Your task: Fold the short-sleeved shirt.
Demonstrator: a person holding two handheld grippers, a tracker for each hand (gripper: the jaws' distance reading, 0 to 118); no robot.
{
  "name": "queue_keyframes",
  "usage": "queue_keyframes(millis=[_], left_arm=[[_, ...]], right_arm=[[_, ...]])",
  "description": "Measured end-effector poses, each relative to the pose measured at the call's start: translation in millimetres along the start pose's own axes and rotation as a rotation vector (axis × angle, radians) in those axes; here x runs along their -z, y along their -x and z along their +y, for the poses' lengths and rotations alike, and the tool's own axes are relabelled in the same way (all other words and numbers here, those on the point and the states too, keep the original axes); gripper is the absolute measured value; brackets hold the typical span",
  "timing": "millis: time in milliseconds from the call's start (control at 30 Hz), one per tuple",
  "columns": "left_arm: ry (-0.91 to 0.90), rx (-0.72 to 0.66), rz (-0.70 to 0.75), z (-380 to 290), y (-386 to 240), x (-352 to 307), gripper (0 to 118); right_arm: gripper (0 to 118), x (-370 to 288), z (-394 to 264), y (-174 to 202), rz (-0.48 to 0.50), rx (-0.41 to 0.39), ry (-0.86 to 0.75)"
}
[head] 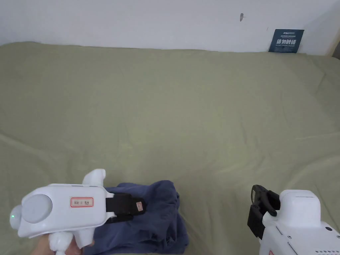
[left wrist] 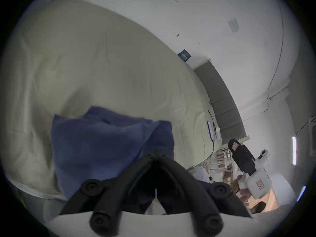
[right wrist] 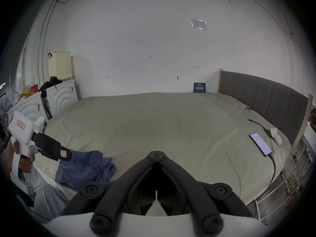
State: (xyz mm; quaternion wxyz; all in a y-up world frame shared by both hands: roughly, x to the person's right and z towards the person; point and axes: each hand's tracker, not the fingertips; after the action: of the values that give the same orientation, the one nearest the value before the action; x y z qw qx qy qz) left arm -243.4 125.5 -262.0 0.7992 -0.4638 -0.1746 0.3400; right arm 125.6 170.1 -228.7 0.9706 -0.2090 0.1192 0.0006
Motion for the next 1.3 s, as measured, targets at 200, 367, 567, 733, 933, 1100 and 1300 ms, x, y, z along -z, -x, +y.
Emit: queue_keyframes(millis=[200,367,567,733,933,1100,1300], left_arm=[[0.184,-0.056,-0.055,-30,10,76,1],[0.171,-0.016,-0.025,-43,3,87,1],[0.110,0.024,-0.055,-21,-10,44,1],[-0.009,0.087,-0.043,6,-10,-22,1],[-0.057,0.080,0.050,27,33,-68,1],[0.005,0.072,0.074,32,64,-75,1],[0.073,0.010,-0.005,40,97,-46,118]], right_arm=[[0,0,-3,3,0.005,-0.010,0.019],[0,0,-5,-3,-0.008,-0.014,0.033],[0,13,-2,5,0.150,0.018,0.107],[0,72,-11,34,0.606,0.222,0.394],[0,166,-49,58,0.885,0.498,0.639],[0,214,-88,42,0.909,0.687,0.781],[0,229,-103,27,0.999,0.828,0.809]])
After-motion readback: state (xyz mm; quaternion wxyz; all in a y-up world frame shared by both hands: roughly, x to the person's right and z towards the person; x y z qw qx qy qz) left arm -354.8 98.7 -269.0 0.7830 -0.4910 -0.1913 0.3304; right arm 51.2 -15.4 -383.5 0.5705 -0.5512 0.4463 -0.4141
